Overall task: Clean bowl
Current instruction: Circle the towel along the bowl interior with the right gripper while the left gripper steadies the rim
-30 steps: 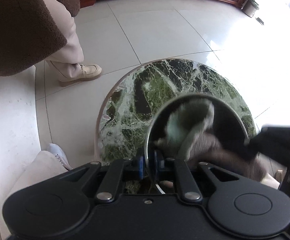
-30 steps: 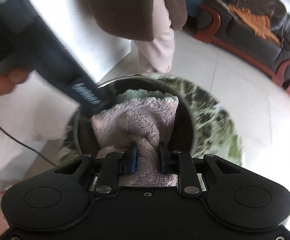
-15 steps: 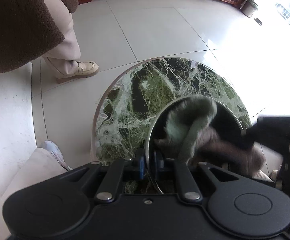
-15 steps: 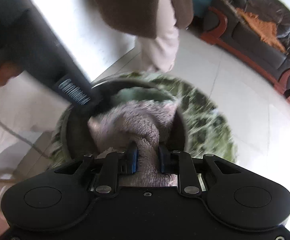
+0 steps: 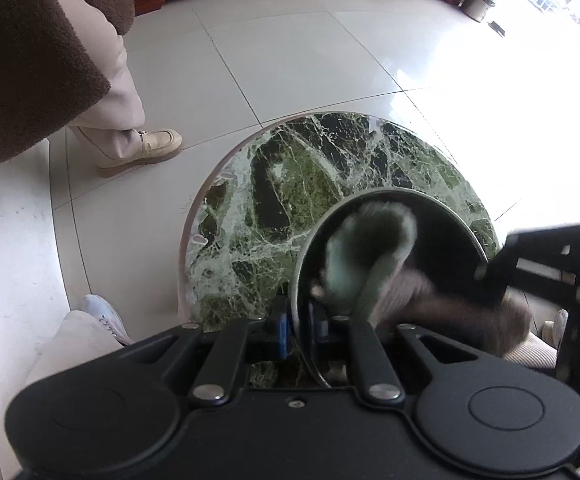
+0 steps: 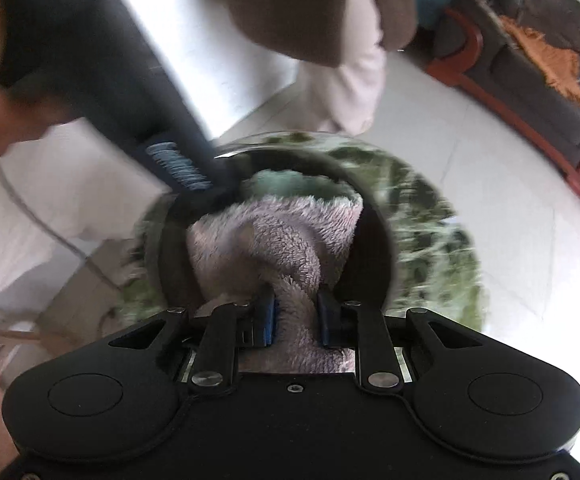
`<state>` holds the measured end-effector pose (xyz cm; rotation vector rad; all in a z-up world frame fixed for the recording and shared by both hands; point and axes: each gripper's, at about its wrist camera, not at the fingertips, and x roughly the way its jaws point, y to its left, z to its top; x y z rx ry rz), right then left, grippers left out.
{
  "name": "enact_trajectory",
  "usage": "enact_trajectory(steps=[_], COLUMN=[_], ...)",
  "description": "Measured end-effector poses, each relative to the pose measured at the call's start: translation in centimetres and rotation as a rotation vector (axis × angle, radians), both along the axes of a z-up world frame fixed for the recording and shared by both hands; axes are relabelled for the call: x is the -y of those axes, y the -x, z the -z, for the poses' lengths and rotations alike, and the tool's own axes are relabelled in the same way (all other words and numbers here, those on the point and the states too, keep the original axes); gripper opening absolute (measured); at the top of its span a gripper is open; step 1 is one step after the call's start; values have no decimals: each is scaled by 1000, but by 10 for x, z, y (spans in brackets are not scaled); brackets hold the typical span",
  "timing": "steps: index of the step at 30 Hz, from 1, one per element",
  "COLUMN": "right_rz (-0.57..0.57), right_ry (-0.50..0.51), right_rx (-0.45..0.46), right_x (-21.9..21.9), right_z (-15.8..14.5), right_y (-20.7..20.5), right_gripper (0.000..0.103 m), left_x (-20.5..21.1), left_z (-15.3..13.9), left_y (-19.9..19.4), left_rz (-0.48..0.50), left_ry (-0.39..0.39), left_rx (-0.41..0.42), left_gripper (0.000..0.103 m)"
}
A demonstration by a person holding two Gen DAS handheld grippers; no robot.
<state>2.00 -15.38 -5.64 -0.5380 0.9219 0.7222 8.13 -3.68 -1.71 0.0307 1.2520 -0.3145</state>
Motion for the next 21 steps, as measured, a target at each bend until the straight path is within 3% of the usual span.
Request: enact_trajectory(steps=[6, 10, 21], right_rz=[9, 20, -26], right_ry=[51, 68, 100], right_rx=[103, 73, 155], right_x=[-7, 6, -3], right_z=[-2, -1, -2], right_y=[-20, -16, -13], right_gripper=[20, 20, 20], left_x=[-1, 0, 4], left_z=[0, 0, 0], left_y=[1, -1, 1], left_rz=[2, -2, 4], left_ry=[0, 5, -16], left_rx=[-9, -9, -11], left_gripper=[11, 11, 11])
